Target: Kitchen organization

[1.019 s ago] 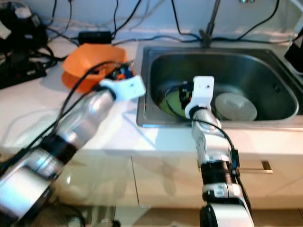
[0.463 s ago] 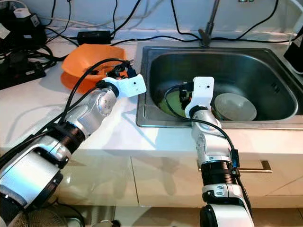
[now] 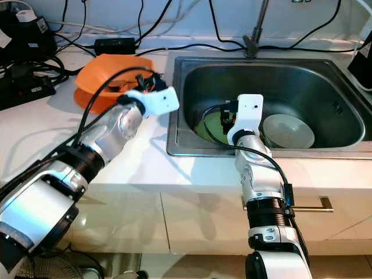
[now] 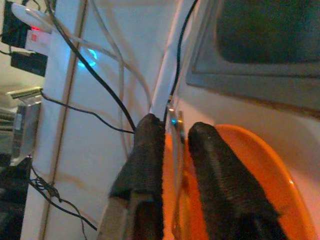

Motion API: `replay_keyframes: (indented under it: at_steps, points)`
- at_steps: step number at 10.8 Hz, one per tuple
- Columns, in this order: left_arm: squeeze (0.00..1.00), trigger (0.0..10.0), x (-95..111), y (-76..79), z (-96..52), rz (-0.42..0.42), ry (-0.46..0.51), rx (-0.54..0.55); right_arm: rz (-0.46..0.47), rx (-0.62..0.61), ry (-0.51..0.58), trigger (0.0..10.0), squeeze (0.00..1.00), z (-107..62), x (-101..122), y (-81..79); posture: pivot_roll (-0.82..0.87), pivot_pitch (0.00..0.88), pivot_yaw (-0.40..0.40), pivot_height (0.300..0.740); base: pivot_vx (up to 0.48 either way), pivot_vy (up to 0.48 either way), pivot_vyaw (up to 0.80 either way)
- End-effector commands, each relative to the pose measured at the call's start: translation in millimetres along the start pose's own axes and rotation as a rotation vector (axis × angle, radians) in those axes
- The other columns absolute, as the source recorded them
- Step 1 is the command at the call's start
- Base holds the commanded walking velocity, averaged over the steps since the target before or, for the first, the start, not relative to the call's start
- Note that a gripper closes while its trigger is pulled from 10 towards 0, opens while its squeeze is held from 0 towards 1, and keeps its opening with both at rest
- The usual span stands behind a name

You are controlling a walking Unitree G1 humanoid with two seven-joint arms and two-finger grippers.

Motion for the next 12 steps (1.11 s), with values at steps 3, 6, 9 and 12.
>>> replay_keyframes:
  at_steps: [3, 6, 9, 12]
  points:
    - [0.0, 0.0, -3, -5.8, 1.8, 0.004, -0.01, 0.023, 0.011, -0.005, 0.011, 10.0, 0.0, -0.4, 1, 0.5, 0.13, 0.104, 0.027, 0.74, 0.0, 0.0, 0.0]
    - [0.0, 0.0, -3, -6.5, 2.6, 0.001, -0.011, 0.026, 0.012, -0.007, 0.014, 10.0, 0.0, 0.7, 1, 0.8, 0.13, 0.097, 0.026, 0.74, 0.0, 0.0, 0.0]
    - [0.0, 0.0, -2, -8.8, 3.1, 0.005, -0.009, 0.035, 0.011, -0.008, 0.017, 10.0, 0.0, 1.7, 3, 1.2, 0.13, 0.092, 0.024, 0.74, 0.0, 0.0, 0.0]
    - [0.0, 0.0, 7, -38.0, 3.3, 0.118, 0.044, 0.19, 0.011, -0.003, 0.019, 10.0, 0.0, 4.1, 3, -0.7, 0.14, 0.078, 0.021, 0.74, 0.0, 0.0, 0.0]
Point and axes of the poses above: a point about 5 cm out from each wrist's last joint towards the gripper, its own z axis pointing out of the wrist towards the gripper, its own x axis along the axis of the wrist's last joint, y = z × x, the point moved 1 cm from there along z, pointing out of the wrist towards the gripper, and after that the axes turned 9 degrees about z, right-handed, at the moved point
